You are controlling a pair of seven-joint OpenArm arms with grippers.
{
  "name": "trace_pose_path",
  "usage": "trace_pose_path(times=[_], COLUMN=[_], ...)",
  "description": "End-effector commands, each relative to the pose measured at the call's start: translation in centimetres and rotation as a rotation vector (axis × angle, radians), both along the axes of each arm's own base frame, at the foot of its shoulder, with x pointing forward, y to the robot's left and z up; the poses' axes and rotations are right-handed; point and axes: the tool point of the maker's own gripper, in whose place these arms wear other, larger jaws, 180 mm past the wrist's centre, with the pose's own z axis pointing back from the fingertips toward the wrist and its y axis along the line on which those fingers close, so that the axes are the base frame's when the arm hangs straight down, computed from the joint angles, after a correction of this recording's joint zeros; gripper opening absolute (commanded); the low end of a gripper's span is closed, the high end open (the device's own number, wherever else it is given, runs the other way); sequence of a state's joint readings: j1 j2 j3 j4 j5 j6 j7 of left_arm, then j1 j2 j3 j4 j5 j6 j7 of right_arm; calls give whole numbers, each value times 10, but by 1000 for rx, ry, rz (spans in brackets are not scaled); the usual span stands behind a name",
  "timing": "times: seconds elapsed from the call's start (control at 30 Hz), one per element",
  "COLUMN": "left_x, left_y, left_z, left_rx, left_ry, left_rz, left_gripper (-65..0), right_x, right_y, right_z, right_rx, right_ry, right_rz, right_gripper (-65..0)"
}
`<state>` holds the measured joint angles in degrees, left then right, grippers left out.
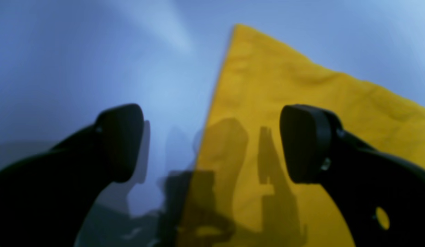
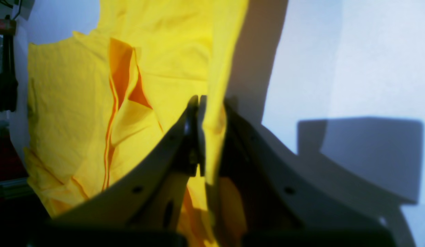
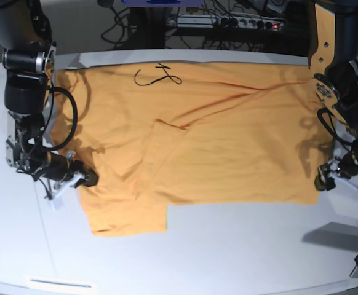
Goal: Fold the T-shirt properly
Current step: 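Lower both grippers to the shirt's side edges near the hem and grasp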
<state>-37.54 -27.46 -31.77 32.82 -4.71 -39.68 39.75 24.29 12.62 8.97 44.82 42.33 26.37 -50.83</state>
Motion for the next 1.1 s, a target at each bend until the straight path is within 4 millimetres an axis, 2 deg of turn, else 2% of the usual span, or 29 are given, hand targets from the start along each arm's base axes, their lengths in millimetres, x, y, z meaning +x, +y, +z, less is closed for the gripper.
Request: trace_pose_path(times=[0.0, 0.13, 0.27, 0.47, 0.57, 0.63, 0.73, 0.87, 1.07], left_x=[19, 33, 34, 22, 9, 2, 0, 3, 7], left_y=[6, -8, -13, 2, 11, 25, 30, 20, -17], left_z=[27, 29, 23, 19, 11, 15, 16, 11, -15], left_rx=[20, -1, -29, -21, -22, -35, -42, -44, -116], left_ry=[-80, -85, -71, -50, -34, -53, -60, -46, -7], left_rz=[-6, -39, -40, -18, 7, 51, 70, 44, 5], left_gripper=[-39, -39, -39, -39, -39, -39, -39, -39, -39], right_x=[-28, -28, -28, -29, -29, -29, -29, -29, -31], right_y=[-11, -12, -13, -13, -12, -12, -12, -11, -12], right_z=[-27, -27, -27, -27, -27, -27, -27, -27, -28], right_rx=[-105, -107, -109, -110, -112, -112, -112, -111, -112], right_ry=[143, 144, 144, 144, 145, 145, 146, 147, 151], right_rz=[52, 53, 52, 52, 55, 55, 57, 60, 60], right_gripper=[-649, -649, -649, -650, -650, -650, -650, -650, -650])
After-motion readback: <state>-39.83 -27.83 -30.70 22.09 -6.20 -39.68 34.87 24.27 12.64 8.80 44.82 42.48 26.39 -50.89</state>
